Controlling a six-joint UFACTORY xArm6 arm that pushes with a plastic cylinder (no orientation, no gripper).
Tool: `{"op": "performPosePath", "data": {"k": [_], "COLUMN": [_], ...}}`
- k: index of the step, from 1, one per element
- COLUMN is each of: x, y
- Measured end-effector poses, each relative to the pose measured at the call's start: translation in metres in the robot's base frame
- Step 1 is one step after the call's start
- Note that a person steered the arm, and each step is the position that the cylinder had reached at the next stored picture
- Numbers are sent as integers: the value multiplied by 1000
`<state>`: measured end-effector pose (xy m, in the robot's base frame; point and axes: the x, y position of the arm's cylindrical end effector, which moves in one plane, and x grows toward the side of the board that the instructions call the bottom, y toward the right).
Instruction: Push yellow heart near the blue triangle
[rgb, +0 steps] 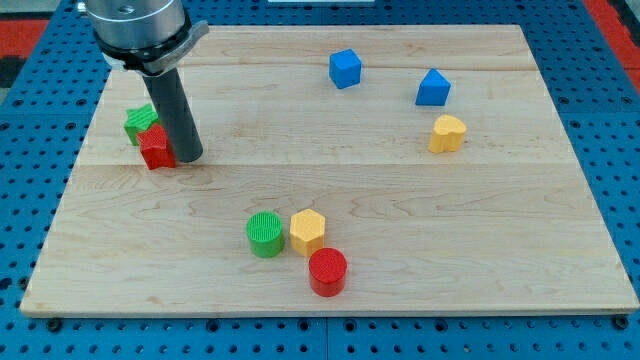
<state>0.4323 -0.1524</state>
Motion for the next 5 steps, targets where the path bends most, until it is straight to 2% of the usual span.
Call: {"op": "performPosePath", "data": {"k": [1, 2, 3, 4, 5], "x": [19, 34, 26, 19, 13], "y": [-6, -51, -93, -83, -31]}}
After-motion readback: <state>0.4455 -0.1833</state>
